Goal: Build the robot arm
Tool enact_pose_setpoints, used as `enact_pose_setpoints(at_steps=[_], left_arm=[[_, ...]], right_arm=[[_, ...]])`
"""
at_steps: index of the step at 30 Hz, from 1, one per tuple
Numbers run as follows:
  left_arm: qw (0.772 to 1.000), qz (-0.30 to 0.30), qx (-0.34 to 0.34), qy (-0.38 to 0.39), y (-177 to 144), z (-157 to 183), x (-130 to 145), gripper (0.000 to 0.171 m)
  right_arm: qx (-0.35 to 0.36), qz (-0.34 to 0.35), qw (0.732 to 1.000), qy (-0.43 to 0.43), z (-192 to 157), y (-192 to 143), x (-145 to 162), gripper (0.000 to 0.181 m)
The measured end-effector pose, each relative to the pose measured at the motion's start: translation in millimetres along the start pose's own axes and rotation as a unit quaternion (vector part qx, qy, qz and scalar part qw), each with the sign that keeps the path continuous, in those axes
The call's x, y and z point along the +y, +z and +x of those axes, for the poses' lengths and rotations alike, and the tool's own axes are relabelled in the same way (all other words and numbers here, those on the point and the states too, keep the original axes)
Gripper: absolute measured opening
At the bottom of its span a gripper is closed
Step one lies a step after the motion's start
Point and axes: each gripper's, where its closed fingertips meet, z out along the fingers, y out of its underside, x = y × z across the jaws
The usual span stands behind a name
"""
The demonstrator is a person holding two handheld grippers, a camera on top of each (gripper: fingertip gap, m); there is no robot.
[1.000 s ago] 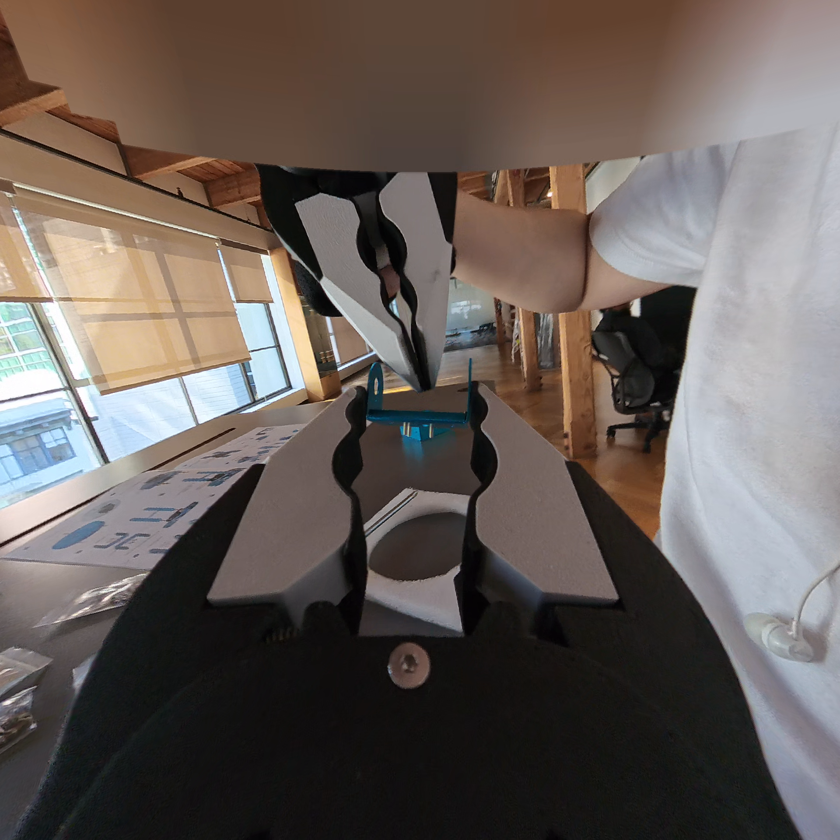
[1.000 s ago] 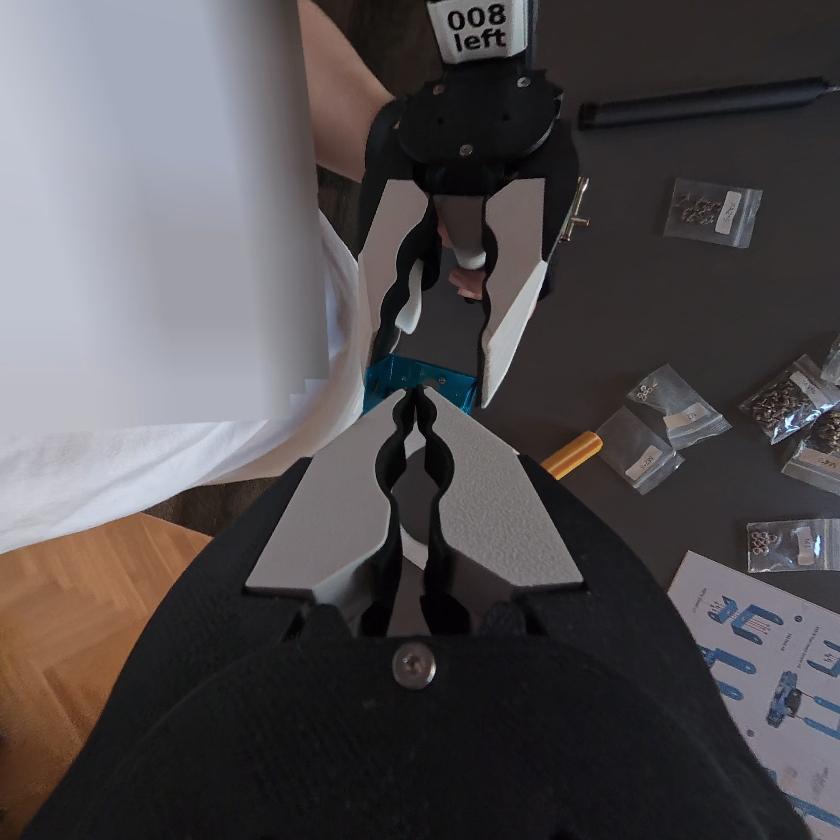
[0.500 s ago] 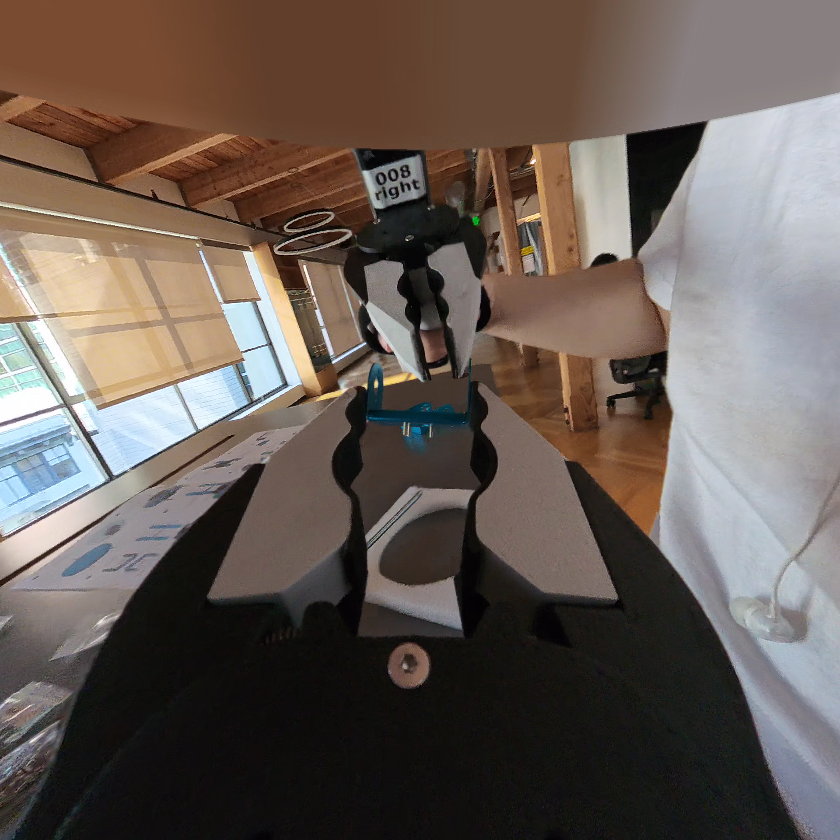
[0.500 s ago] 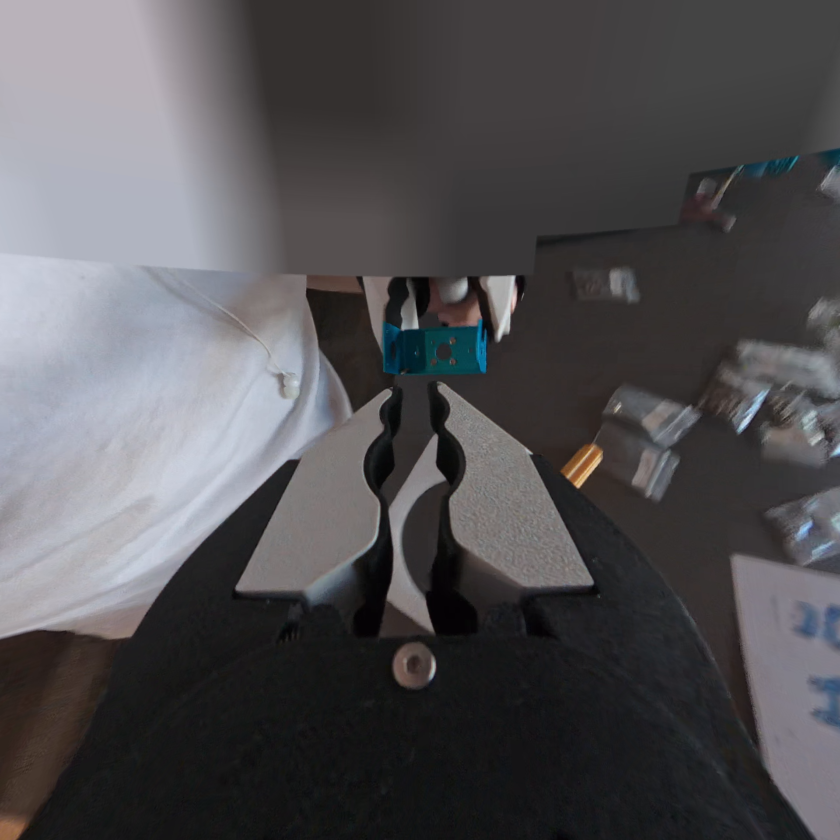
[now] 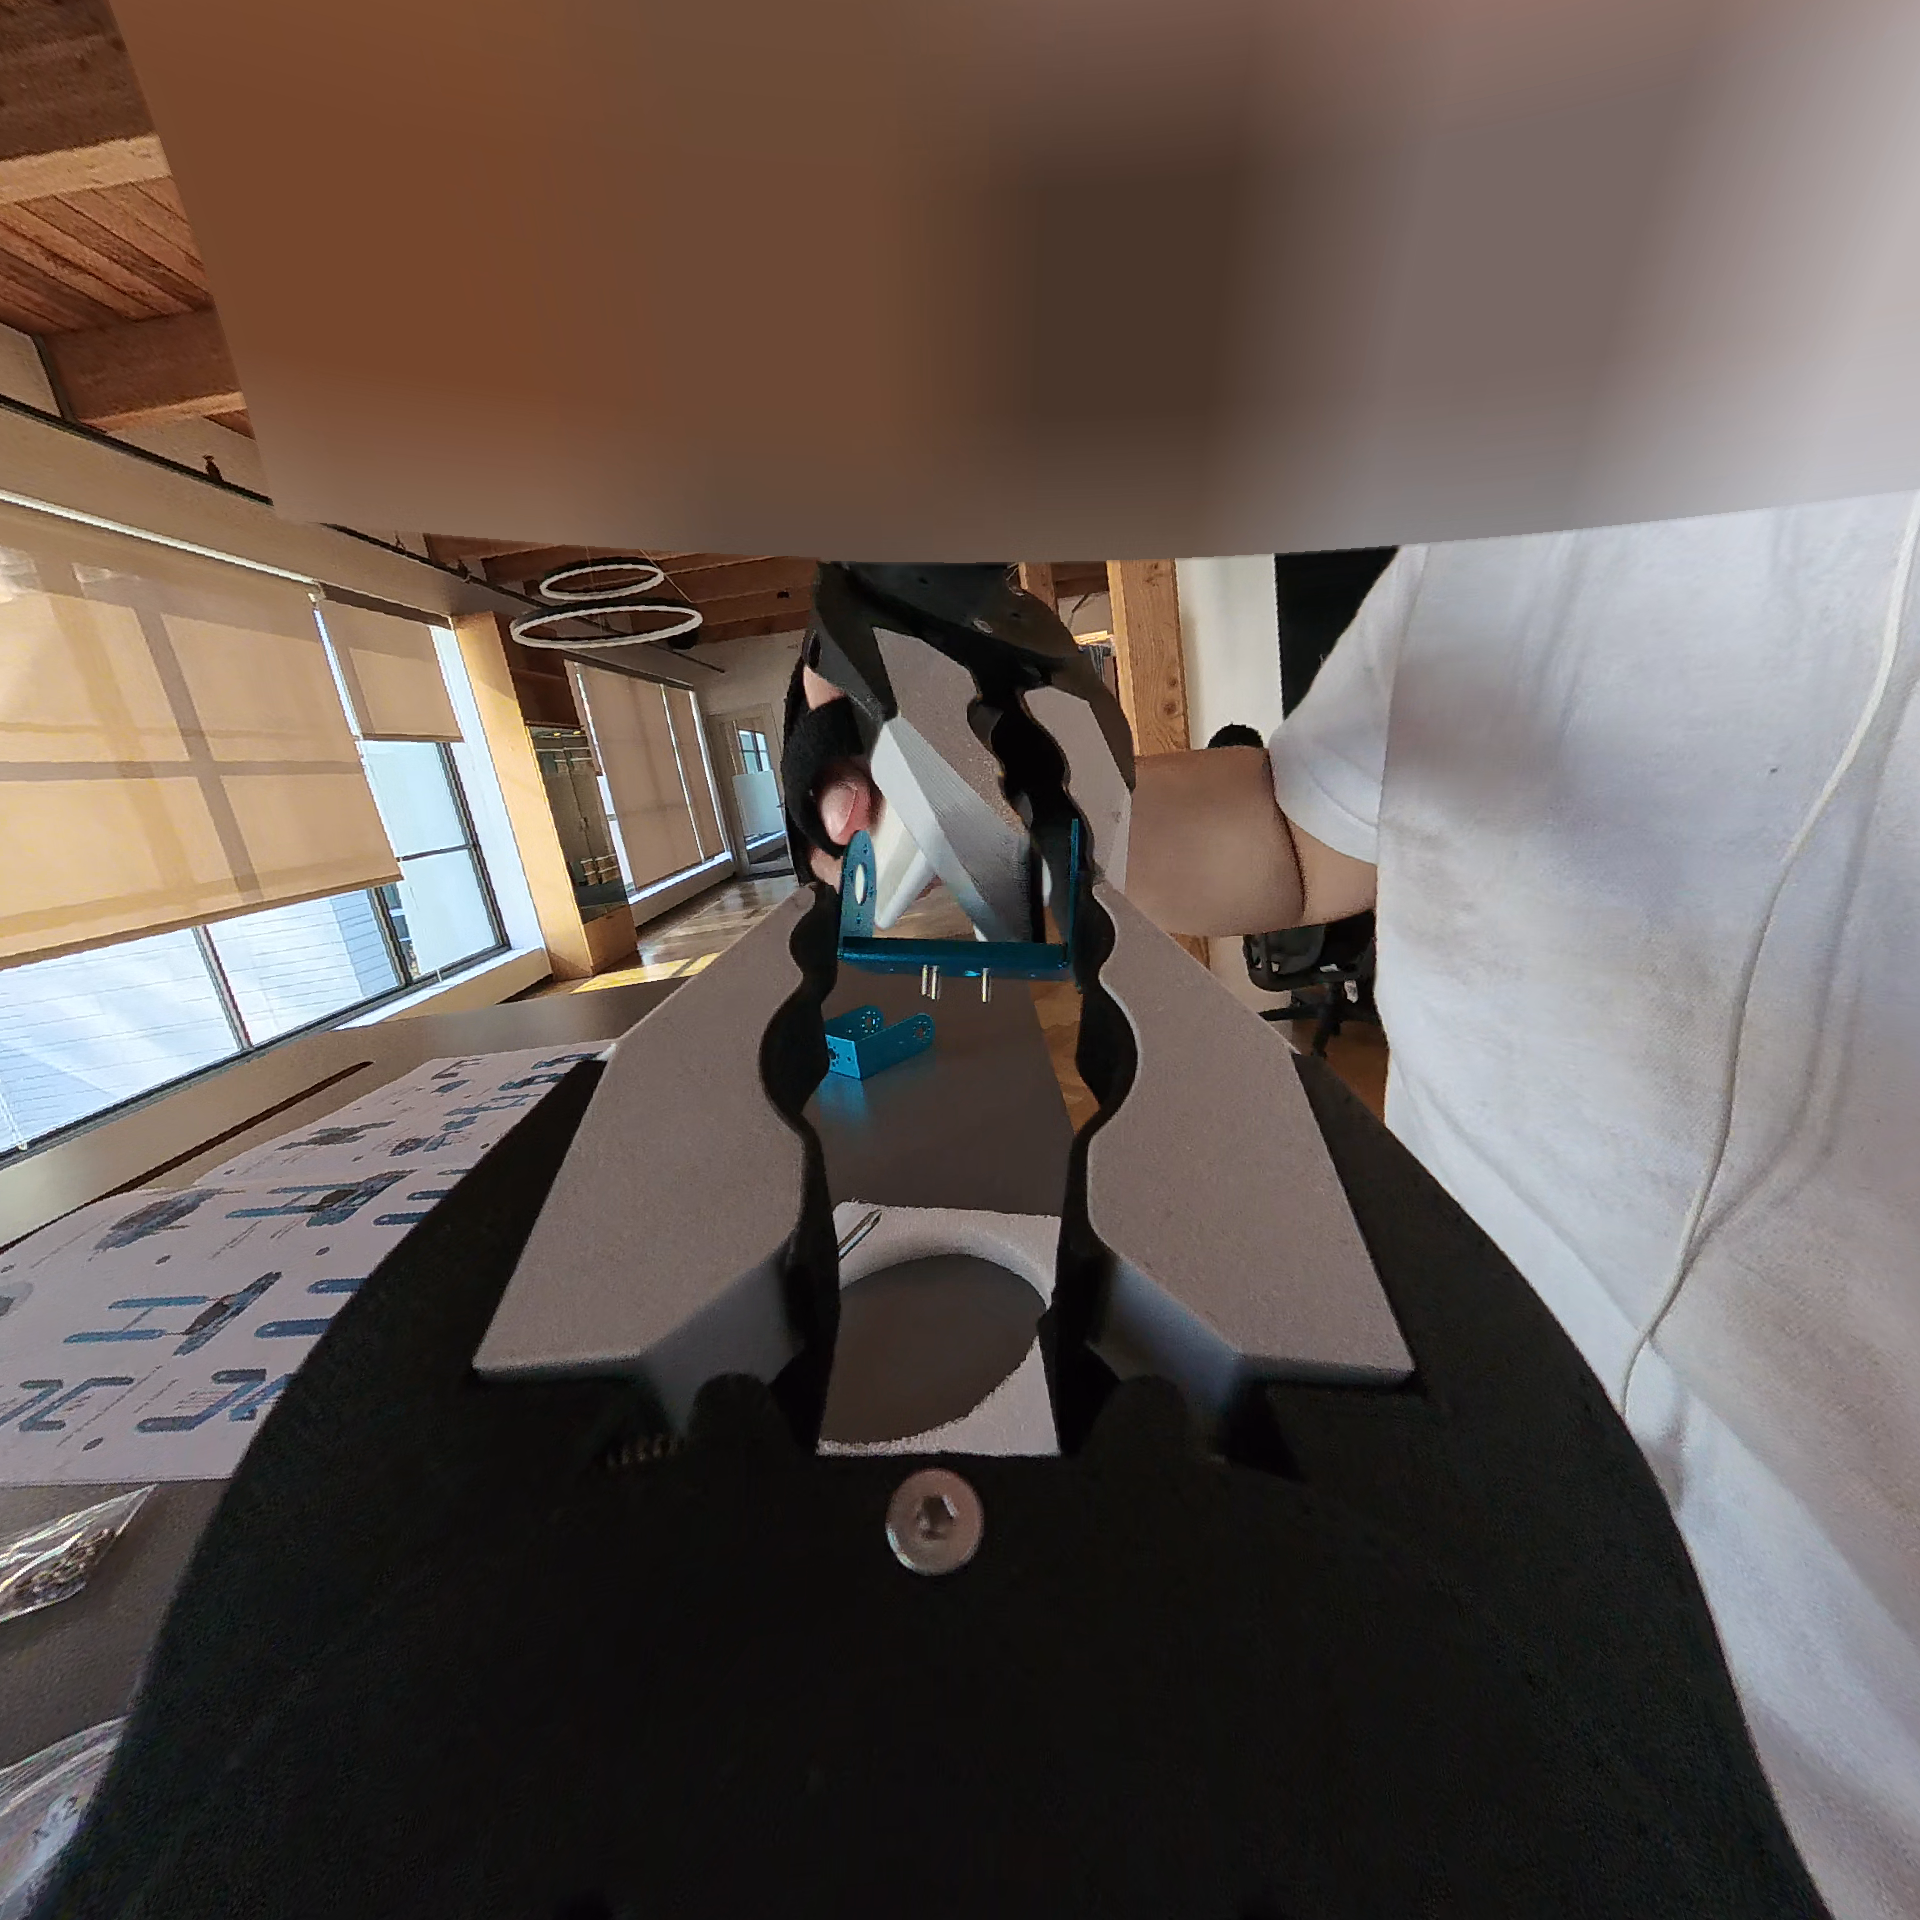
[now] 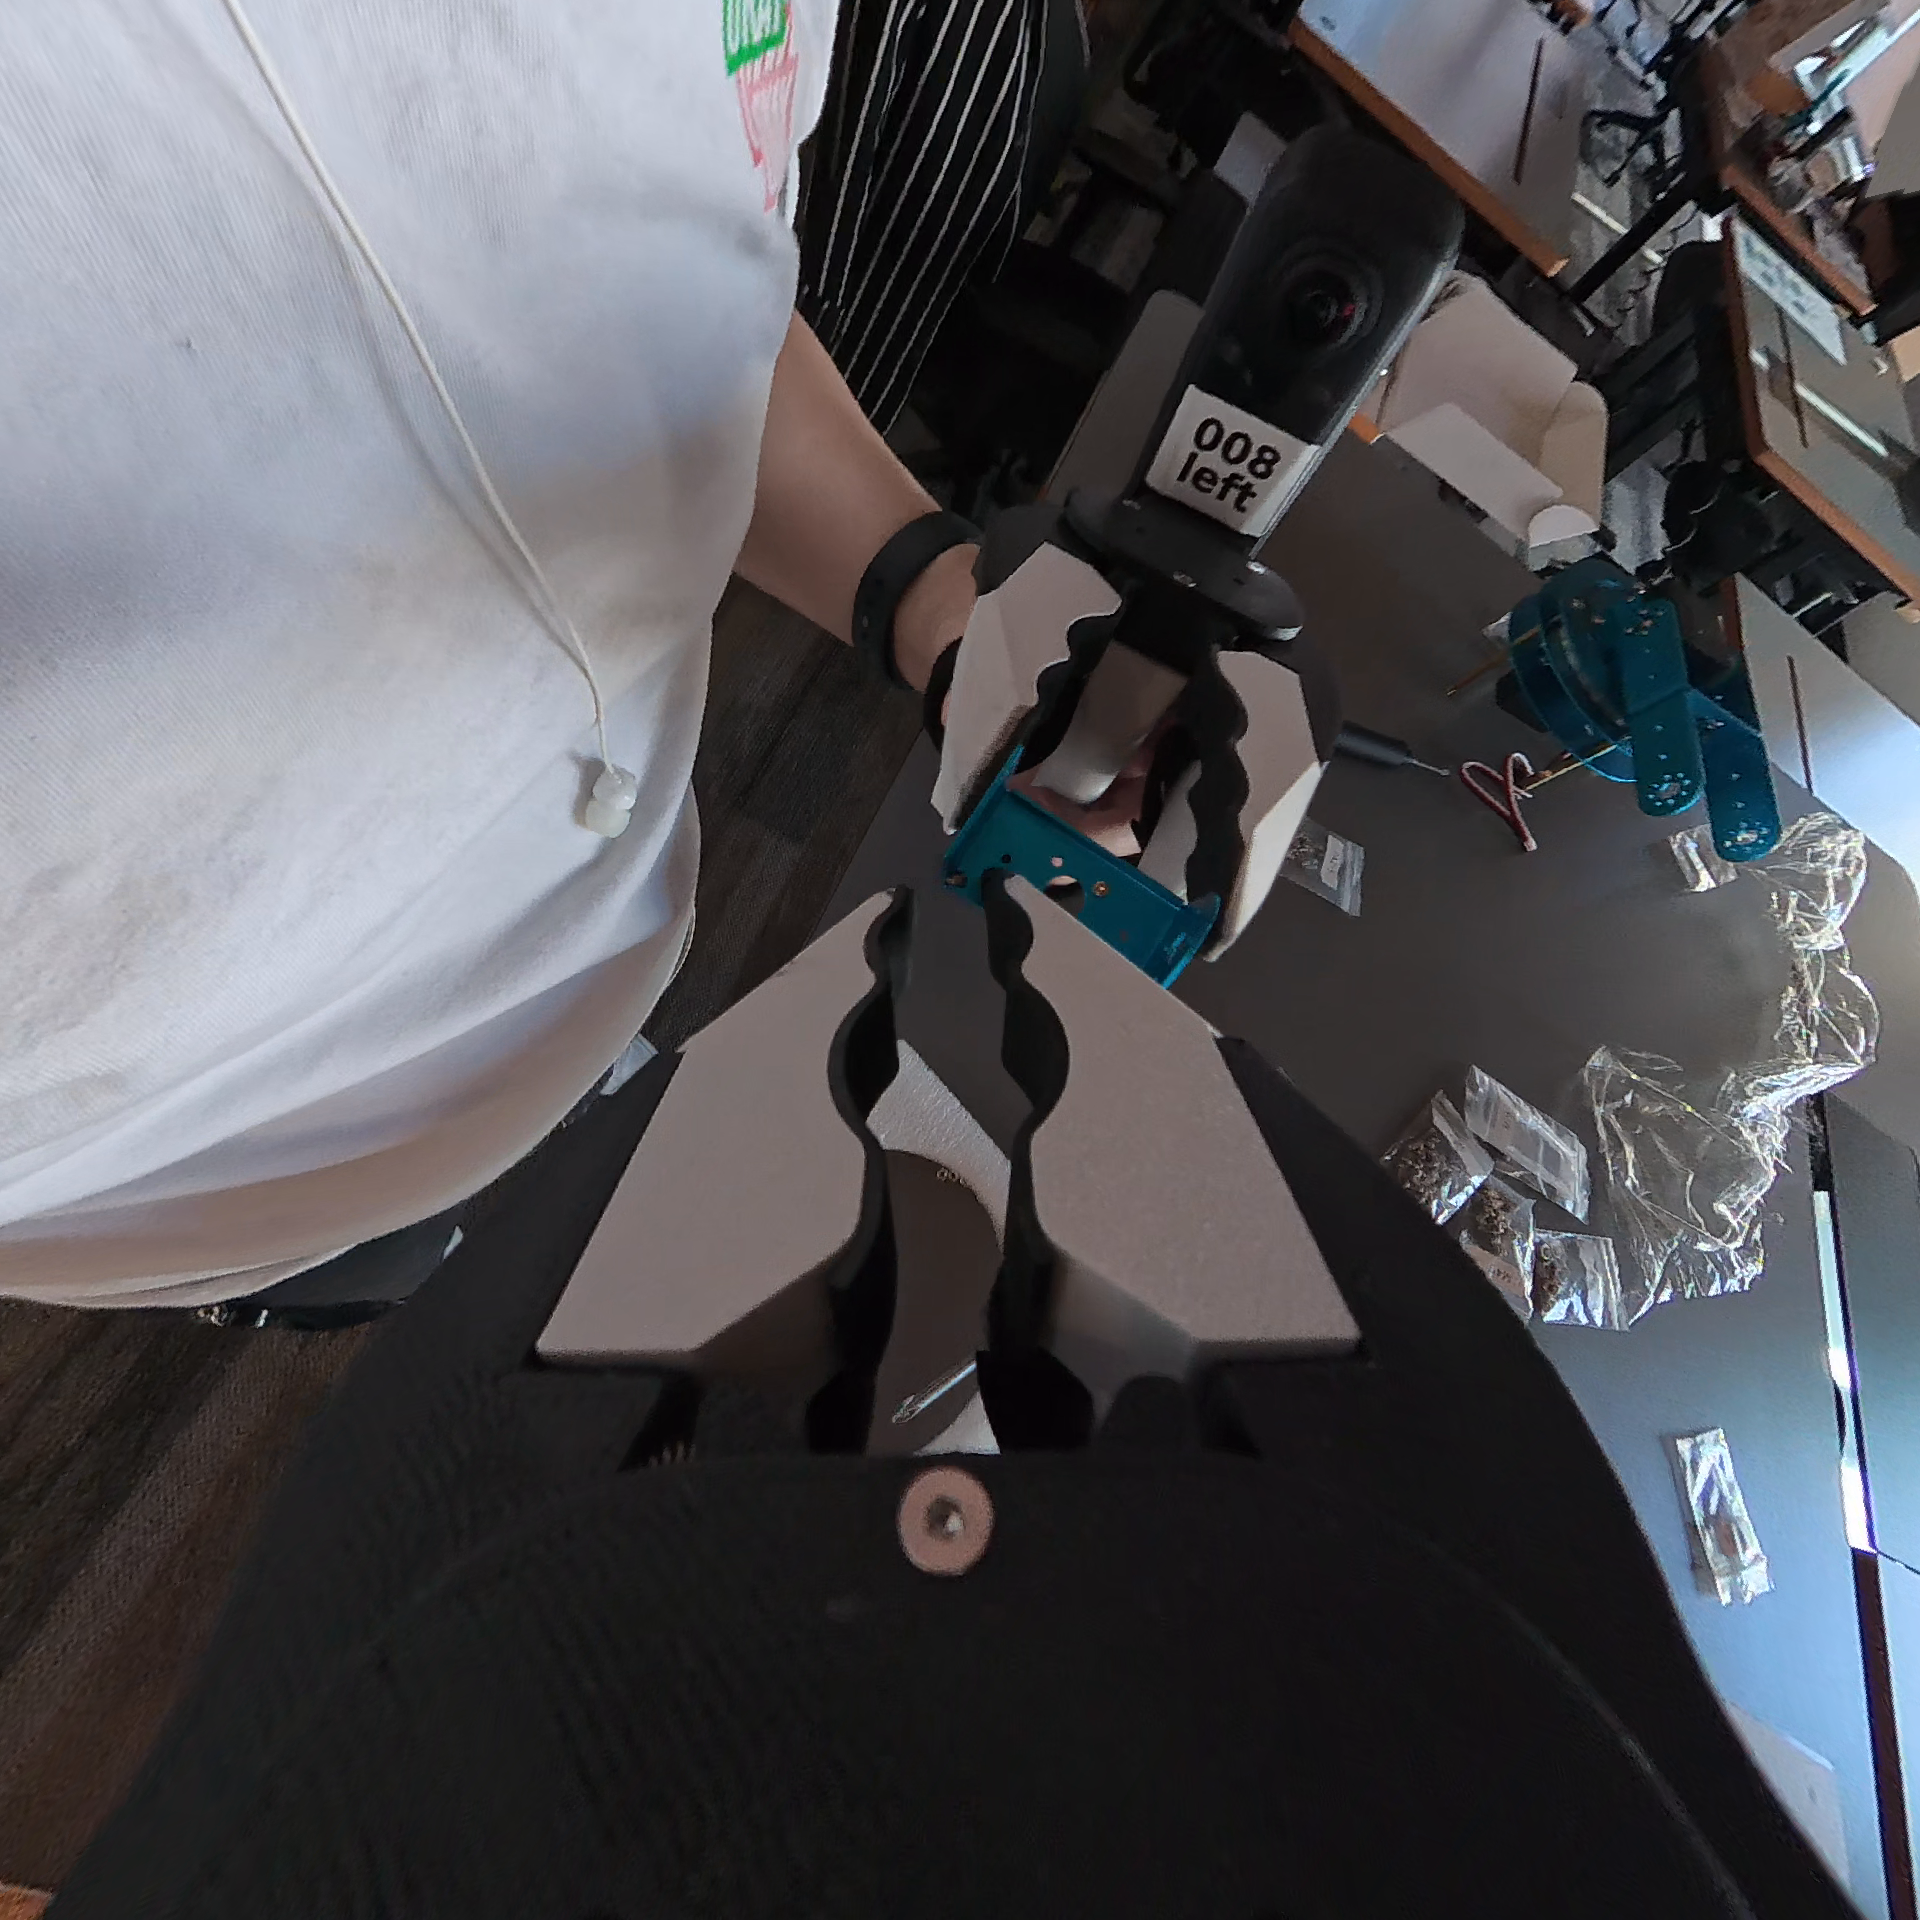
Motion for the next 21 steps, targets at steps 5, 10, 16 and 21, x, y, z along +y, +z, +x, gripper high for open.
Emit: enact_pose_setpoints(at_steps=[5, 10, 16, 21], left_arm=[[1.000, -0.010, 0.001, 0.009, 1, 2, 4, 0.044], [1.000, -0.013, 0.003, 0.012, 2, 2, 5, 0.044], [1.000, -0.007, 0.000, 0.010, 0, 0, 2, 0.044], [1.000, -0.008, -0.008, 0.009, -1, -5, 2, 0.044]], right_arm=[[-0.014, 0.004, 1.000, -0.003, -3, 0, 0, 0.003], [-0.029, 0.007, 0.999, 0.016, -4, -1, 1, 0.003], [-0.036, 0.030, 0.998, 0.046, -2, -6, 1, 0.001], [-0.033, 0.051, 0.996, 0.067, 2, -10, 2, 0.001]])
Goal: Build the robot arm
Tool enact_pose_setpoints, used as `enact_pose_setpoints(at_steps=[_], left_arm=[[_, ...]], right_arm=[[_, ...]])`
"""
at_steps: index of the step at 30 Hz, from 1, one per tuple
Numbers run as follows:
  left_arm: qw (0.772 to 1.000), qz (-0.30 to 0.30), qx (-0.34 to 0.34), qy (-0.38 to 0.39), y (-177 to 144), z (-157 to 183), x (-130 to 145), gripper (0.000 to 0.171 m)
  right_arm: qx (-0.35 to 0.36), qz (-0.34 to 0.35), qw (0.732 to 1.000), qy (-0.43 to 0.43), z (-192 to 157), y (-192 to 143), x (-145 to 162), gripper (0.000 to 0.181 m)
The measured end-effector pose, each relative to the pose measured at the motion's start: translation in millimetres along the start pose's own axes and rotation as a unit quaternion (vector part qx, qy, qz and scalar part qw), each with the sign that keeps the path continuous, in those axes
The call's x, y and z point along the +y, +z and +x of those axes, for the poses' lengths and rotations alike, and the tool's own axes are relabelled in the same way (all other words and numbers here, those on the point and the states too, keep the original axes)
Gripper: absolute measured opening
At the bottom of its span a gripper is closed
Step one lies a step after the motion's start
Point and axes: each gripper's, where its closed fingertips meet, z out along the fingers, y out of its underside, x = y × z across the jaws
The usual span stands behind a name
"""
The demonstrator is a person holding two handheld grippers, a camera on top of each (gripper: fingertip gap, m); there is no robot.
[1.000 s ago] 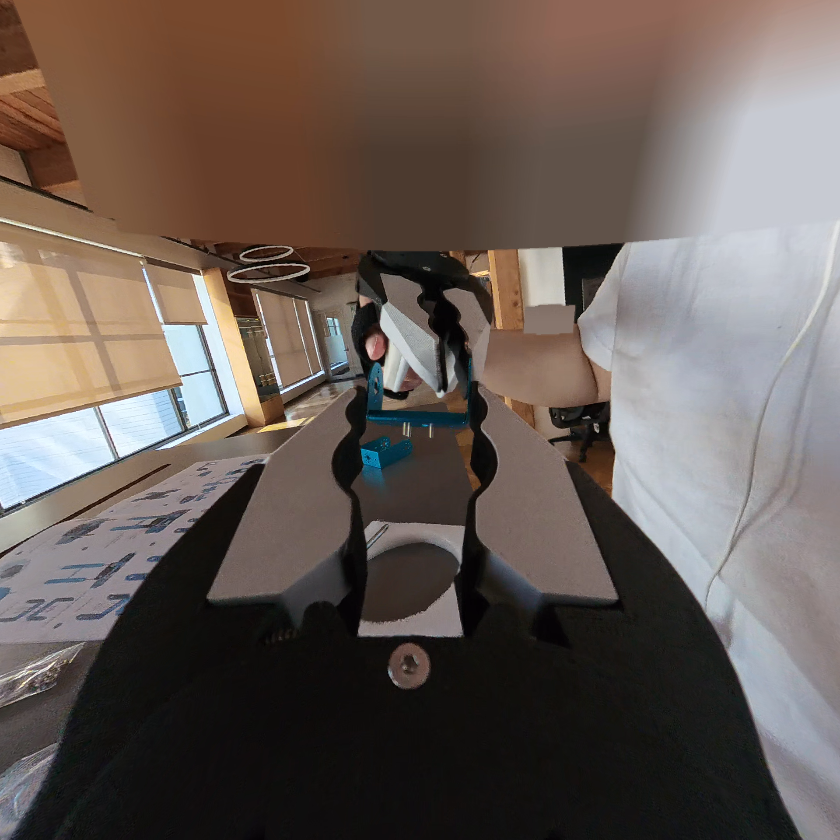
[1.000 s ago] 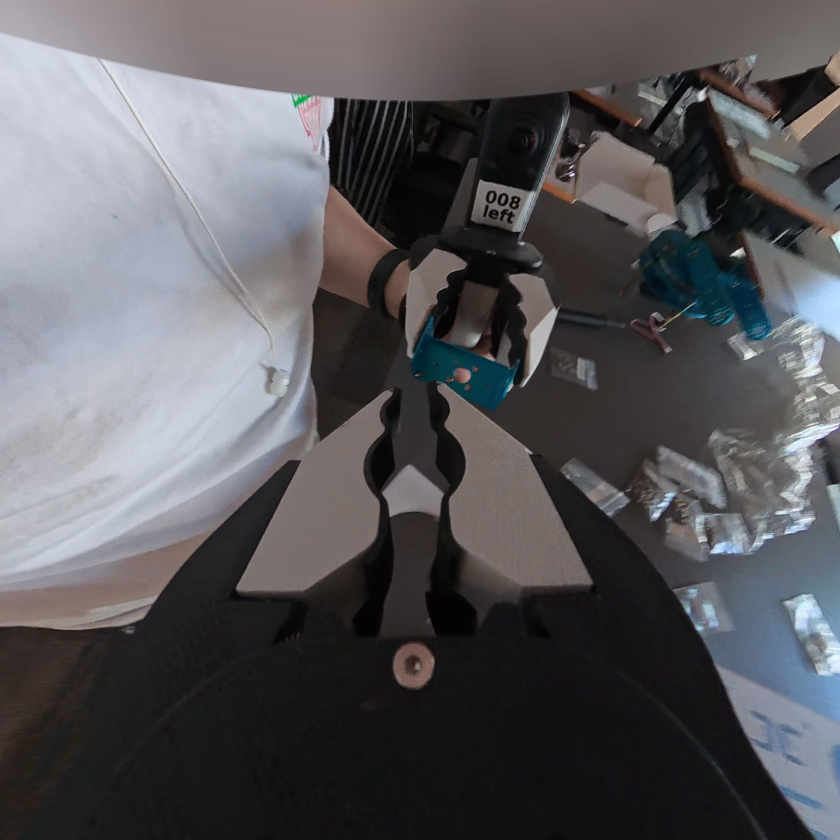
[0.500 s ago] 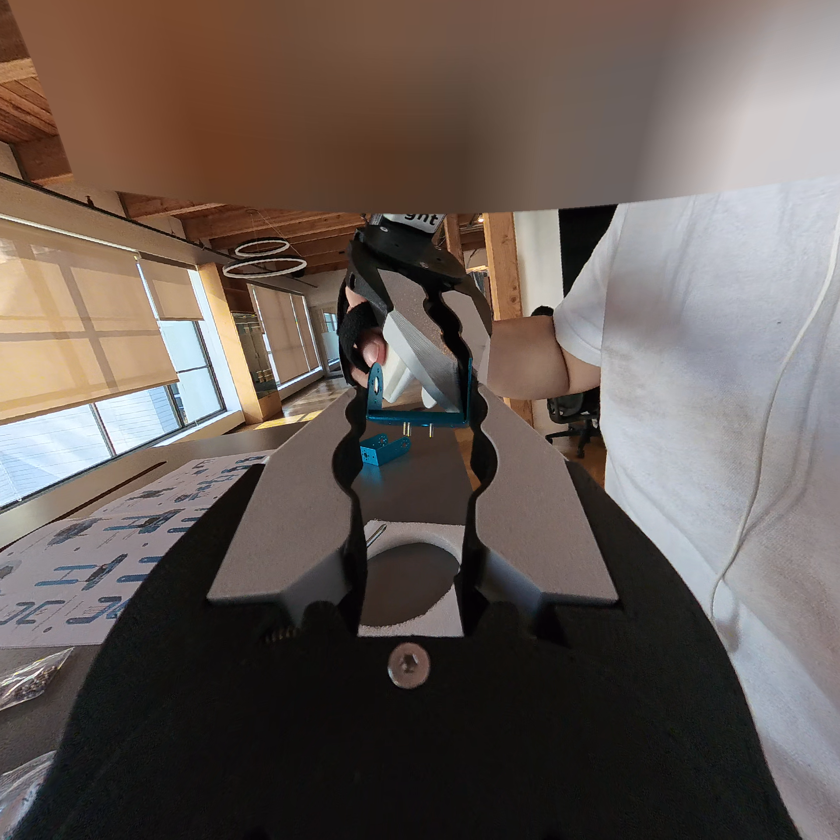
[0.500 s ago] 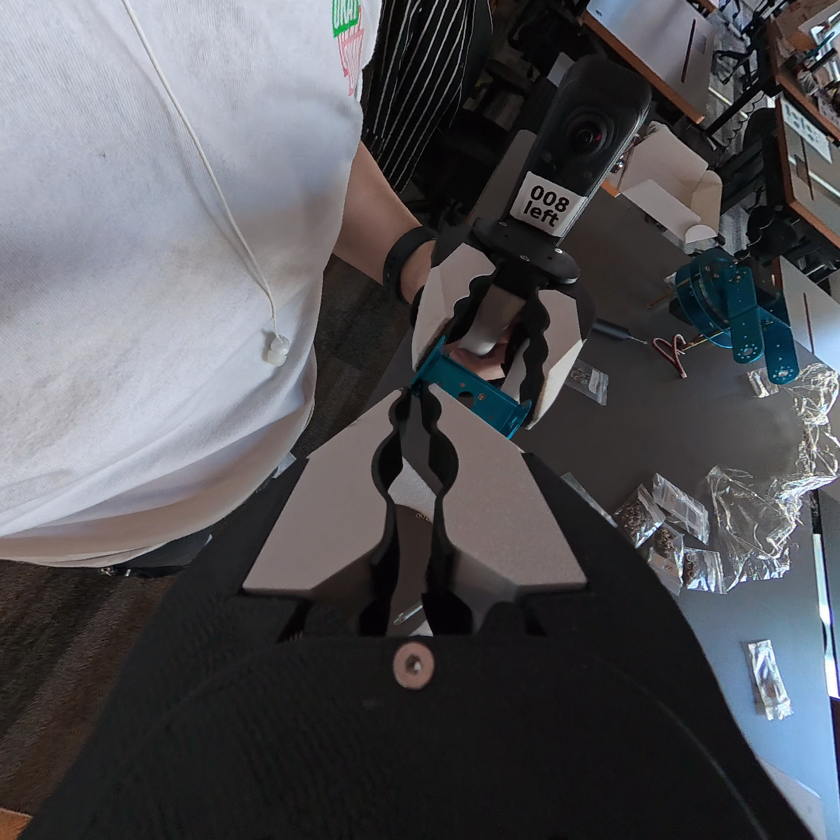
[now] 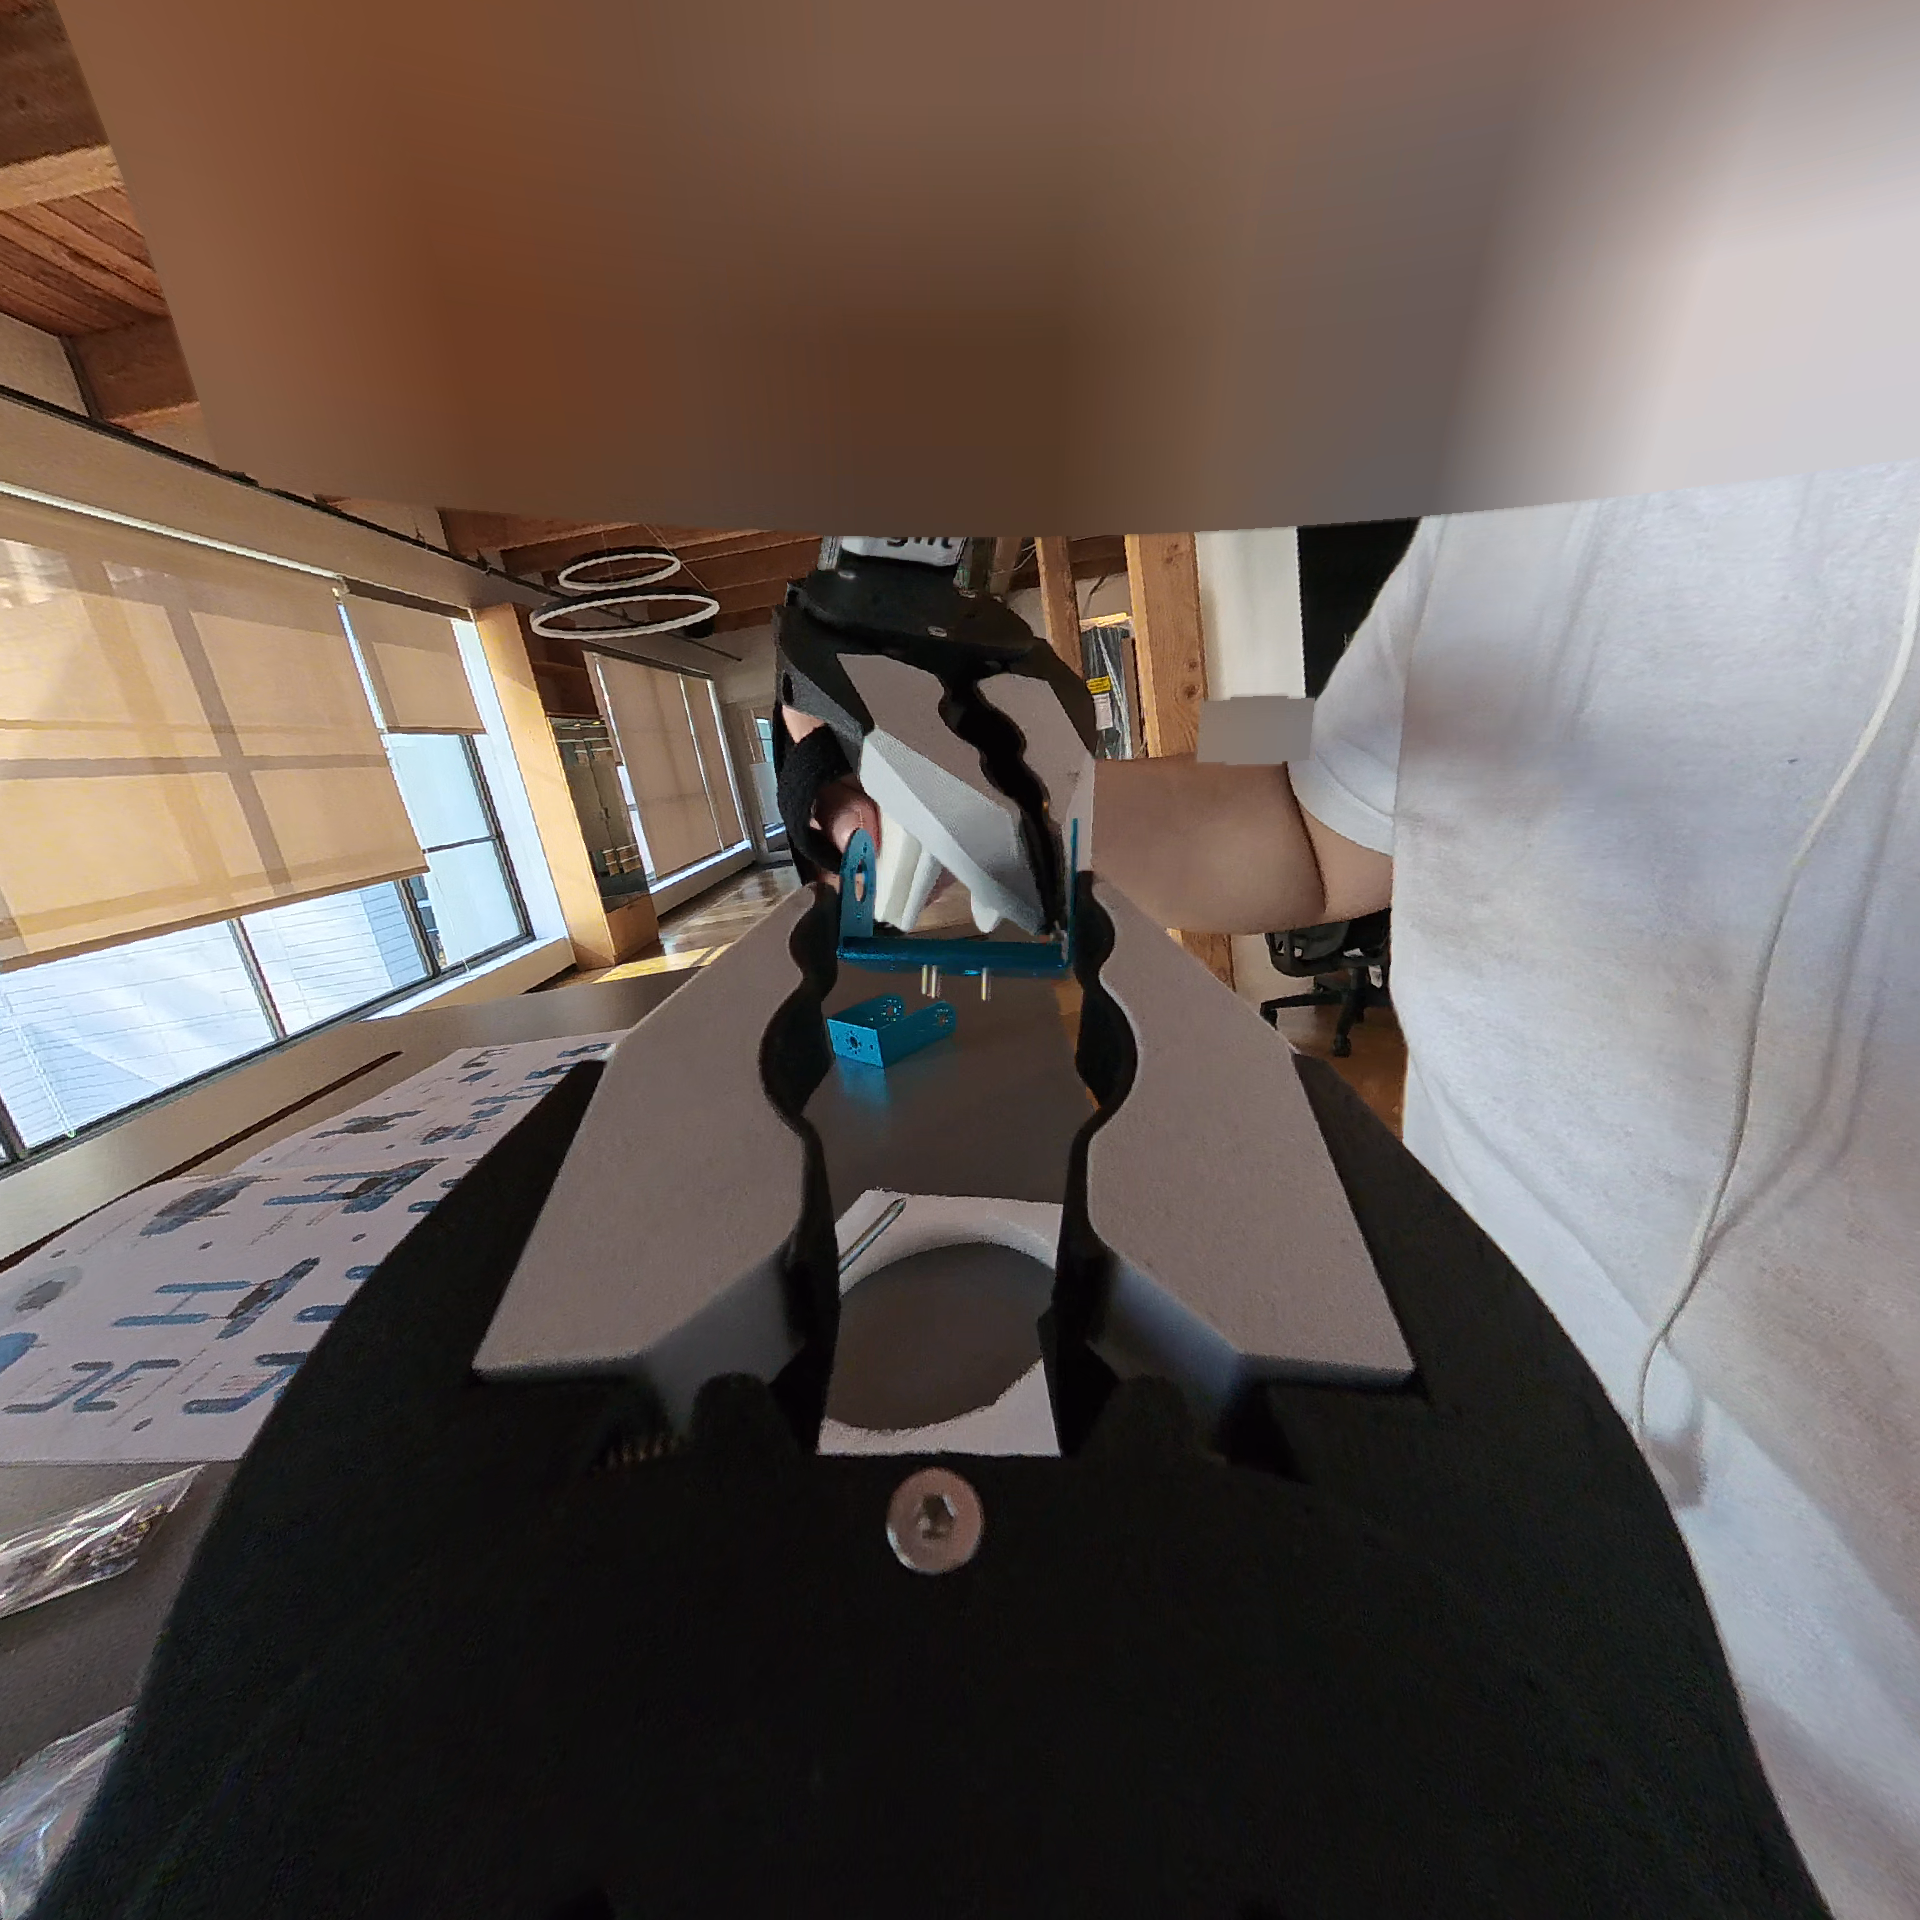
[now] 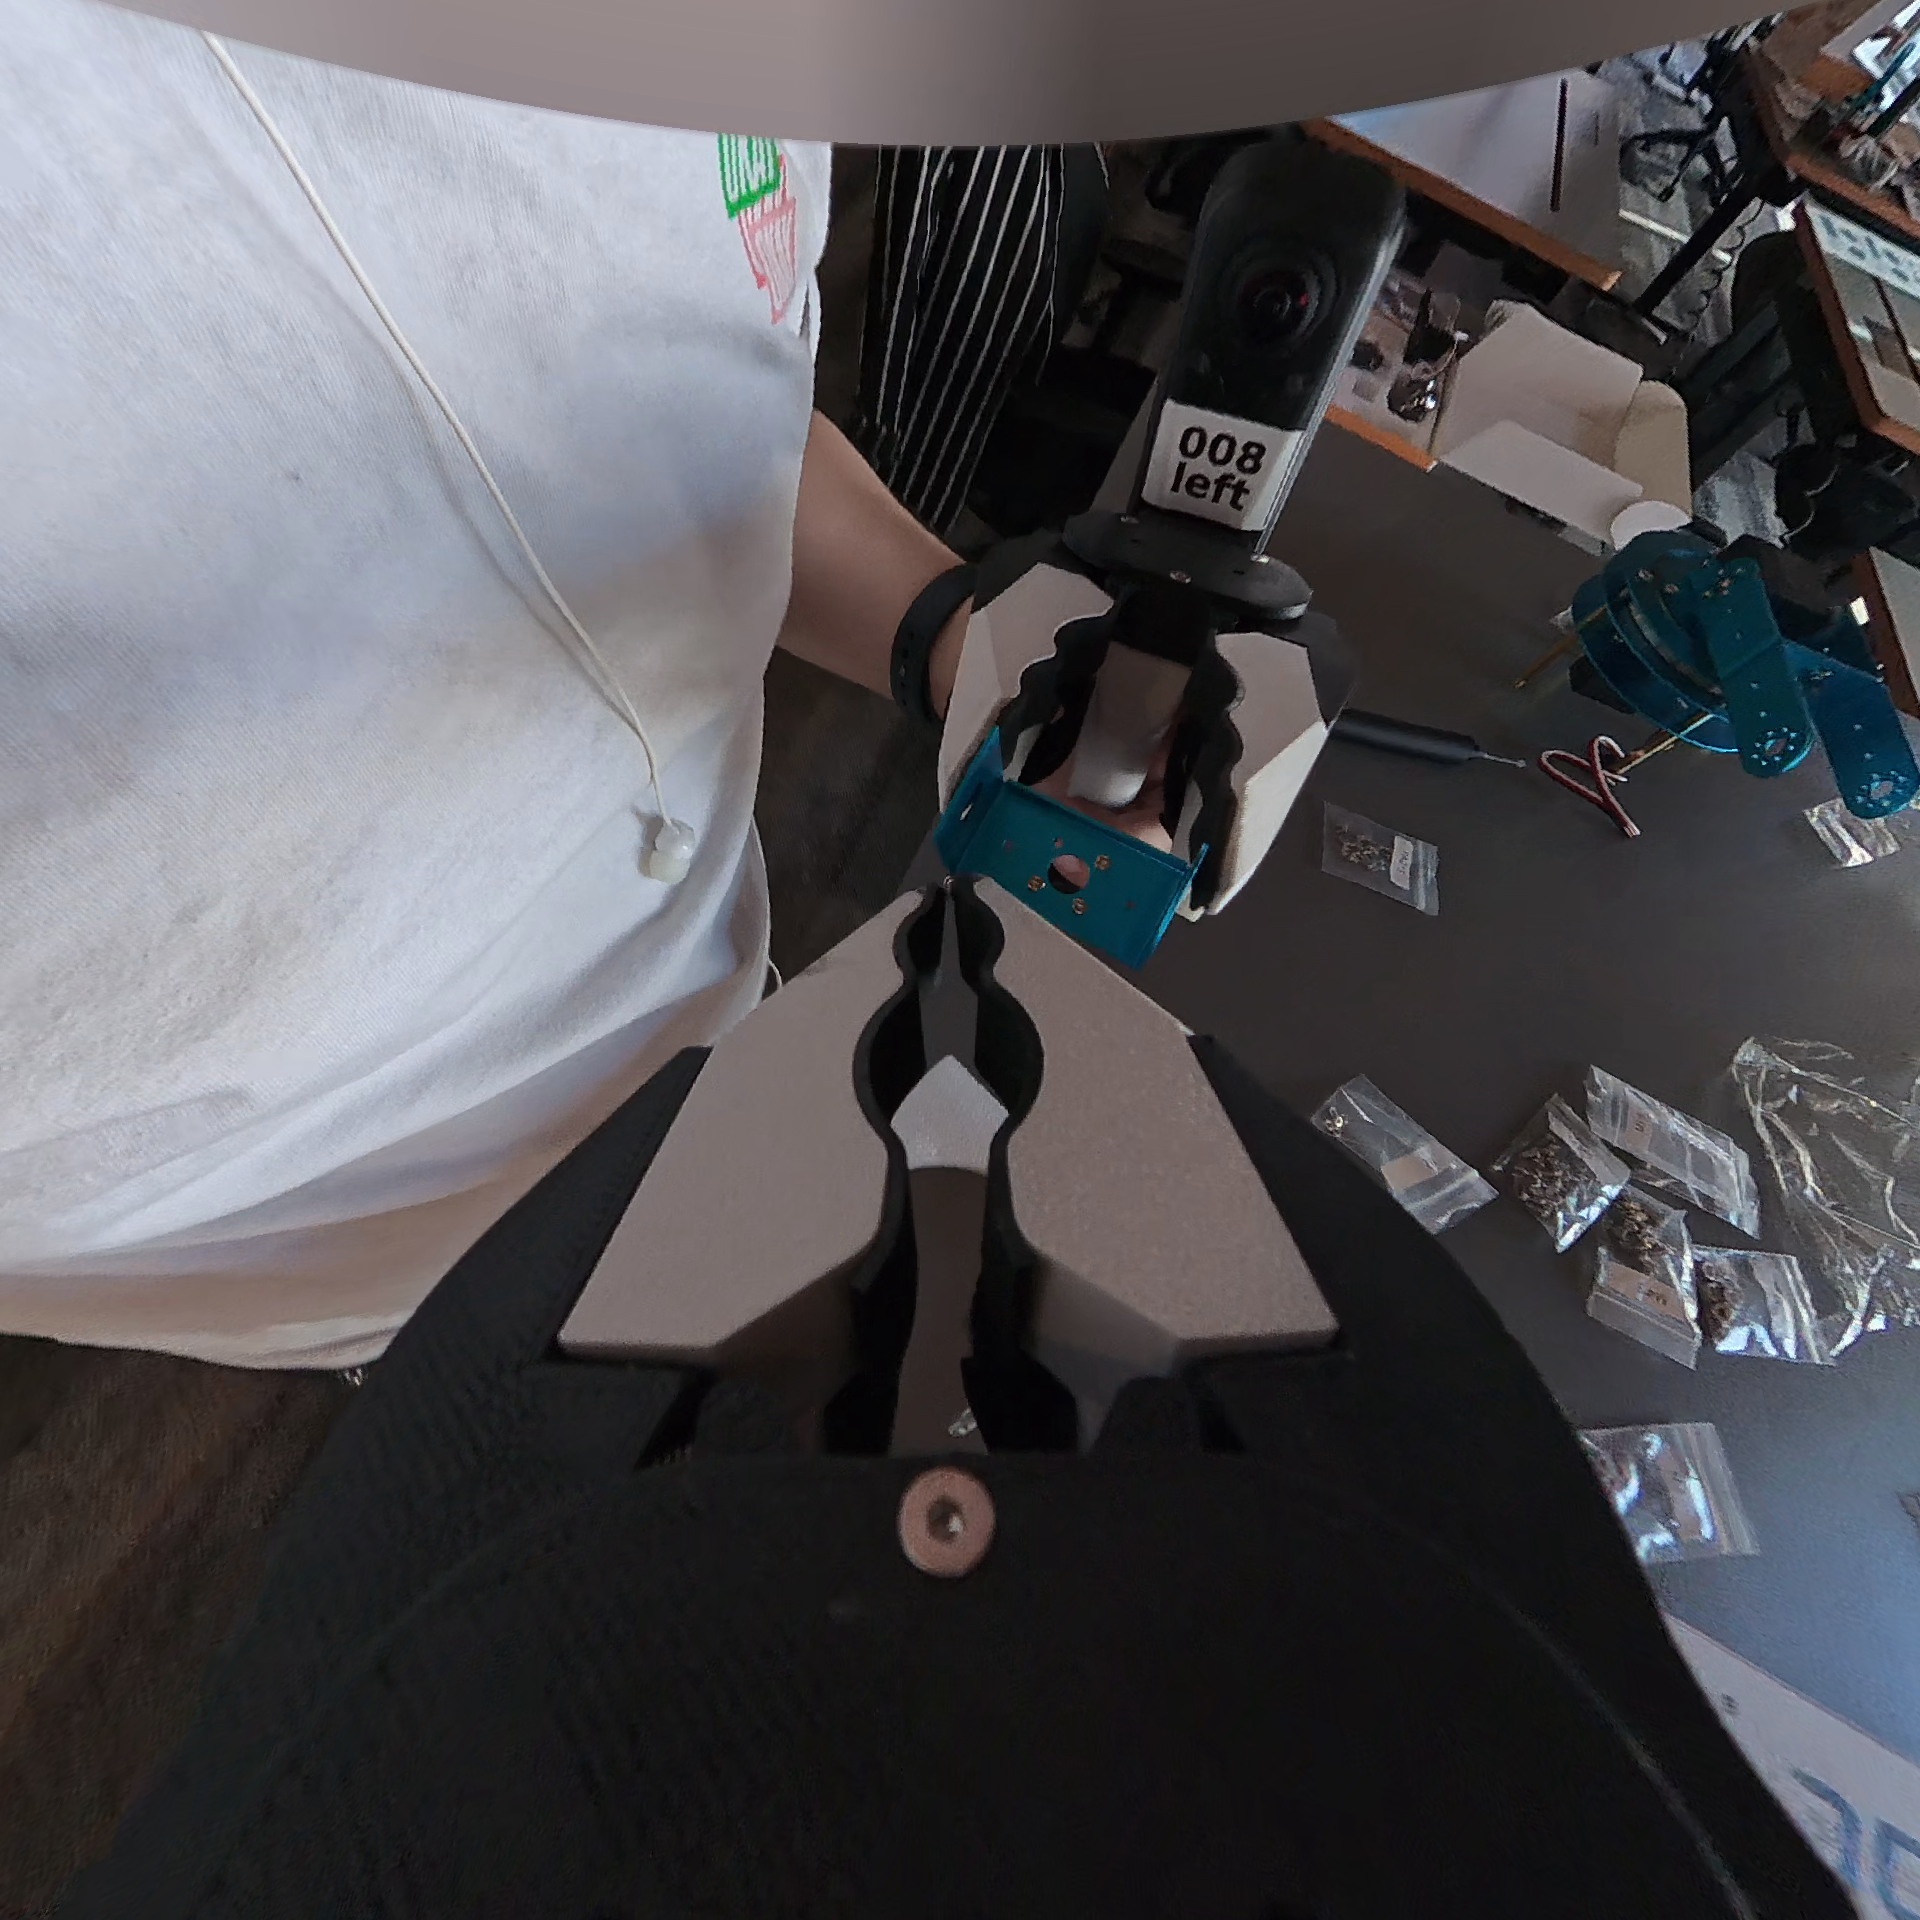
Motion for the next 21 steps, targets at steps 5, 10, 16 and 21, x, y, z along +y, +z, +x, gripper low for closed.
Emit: enact_pose_setpoints(at_steps=[5, 10, 16, 21], left_arm=[[1.000, -0.005, -0.016, -0.004, -2, -5, 1, 0.044], [0.999, 0.020, -0.019, -0.016, -1, -5, -6, 0.044], [0.999, 0.026, -0.029, -0.010, -1, -7, -9, 0.044], [0.999, 0.037, -0.036, -0.013, -2, -7, -12, 0.044]], right_arm=[[0.033, 0.053, 0.995, 0.075, 16, -12, 1, 0.001], [0.064, 0.133, 0.981, 0.127, 23, -9, -7, 0.001], [0.079, 0.153, 0.971, 0.165, 34, -4, -20, 0.000], [0.062, 0.098, 0.981, 0.156, 29, 9, -16, 0.001]])
